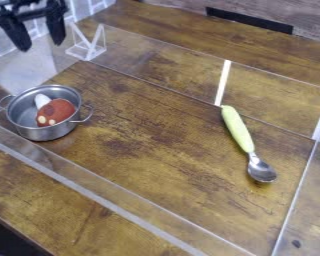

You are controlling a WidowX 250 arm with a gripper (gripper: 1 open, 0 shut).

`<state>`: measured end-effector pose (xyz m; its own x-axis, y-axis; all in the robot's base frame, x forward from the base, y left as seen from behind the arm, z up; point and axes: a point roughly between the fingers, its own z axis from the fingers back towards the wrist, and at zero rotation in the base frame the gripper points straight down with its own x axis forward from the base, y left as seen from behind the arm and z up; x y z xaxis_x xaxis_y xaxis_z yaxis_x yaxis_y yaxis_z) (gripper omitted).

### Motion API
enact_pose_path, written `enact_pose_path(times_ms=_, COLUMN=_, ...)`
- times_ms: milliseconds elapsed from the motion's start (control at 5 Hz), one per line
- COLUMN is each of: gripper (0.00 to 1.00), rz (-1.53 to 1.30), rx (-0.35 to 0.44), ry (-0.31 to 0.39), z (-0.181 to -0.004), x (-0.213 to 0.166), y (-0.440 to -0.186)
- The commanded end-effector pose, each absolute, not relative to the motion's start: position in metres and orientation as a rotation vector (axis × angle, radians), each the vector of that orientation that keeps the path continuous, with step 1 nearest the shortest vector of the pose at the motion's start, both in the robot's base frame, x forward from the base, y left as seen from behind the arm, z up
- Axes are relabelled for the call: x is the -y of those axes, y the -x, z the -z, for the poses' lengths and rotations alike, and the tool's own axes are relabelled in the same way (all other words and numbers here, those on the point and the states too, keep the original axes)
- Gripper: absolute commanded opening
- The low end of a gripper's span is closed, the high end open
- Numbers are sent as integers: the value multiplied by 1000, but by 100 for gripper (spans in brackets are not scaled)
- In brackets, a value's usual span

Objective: Put the mushroom in the silver pot

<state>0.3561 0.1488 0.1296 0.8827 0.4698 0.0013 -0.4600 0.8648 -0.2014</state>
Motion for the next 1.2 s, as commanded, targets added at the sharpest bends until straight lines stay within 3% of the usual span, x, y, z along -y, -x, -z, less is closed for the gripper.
enact_pose_path(times_ms=0, gripper=100, rz=-425, rx=101, ry=215, z=-156, x=-122, y=-375)
enact_pose_path(times_ms=400, gripper=100, rz=-286, rx=83, ry=282, z=-157, x=-60, y=-414)
enact_pose_path(times_ms=800, gripper=100, rz=-125, rx=73, ry=318, z=-142, x=32, y=-452)
enact_pose_path(times_ms=1000, gripper=100, rz=-147, rx=94, ry=311, z=-143, x=42, y=-454)
